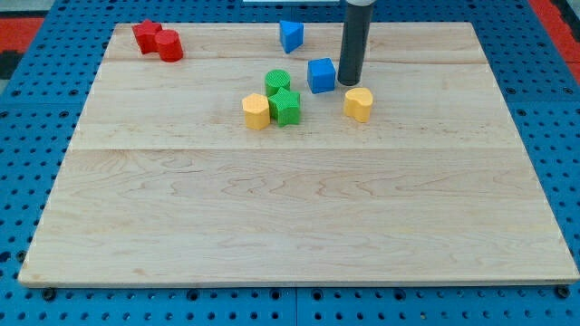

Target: Slide the blue cube to the right of the blue triangle

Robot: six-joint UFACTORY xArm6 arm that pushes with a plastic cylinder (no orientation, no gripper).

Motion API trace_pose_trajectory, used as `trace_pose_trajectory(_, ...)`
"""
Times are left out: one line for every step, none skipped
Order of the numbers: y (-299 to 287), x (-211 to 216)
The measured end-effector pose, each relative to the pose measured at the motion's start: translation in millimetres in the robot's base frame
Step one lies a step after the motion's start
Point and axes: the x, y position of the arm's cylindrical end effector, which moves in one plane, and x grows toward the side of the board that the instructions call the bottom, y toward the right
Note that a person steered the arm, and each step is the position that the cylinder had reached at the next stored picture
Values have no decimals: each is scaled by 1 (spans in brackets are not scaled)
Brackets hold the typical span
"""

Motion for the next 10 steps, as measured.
trace_pose_trajectory(-7,4)
trace_pose_trajectory(-7,27)
trace_pose_trajectory(-26,36)
trace_pose_trajectory(-52,11)
trace_pose_trajectory(-71,-16)
trace_pose_trajectory(-83,-33)
trace_pose_trajectory(-85,-38)
trace_pose_trajectory(-81,-8)
trace_pose_trajectory(-68,-2)
trace_pose_trajectory(-49,-22)
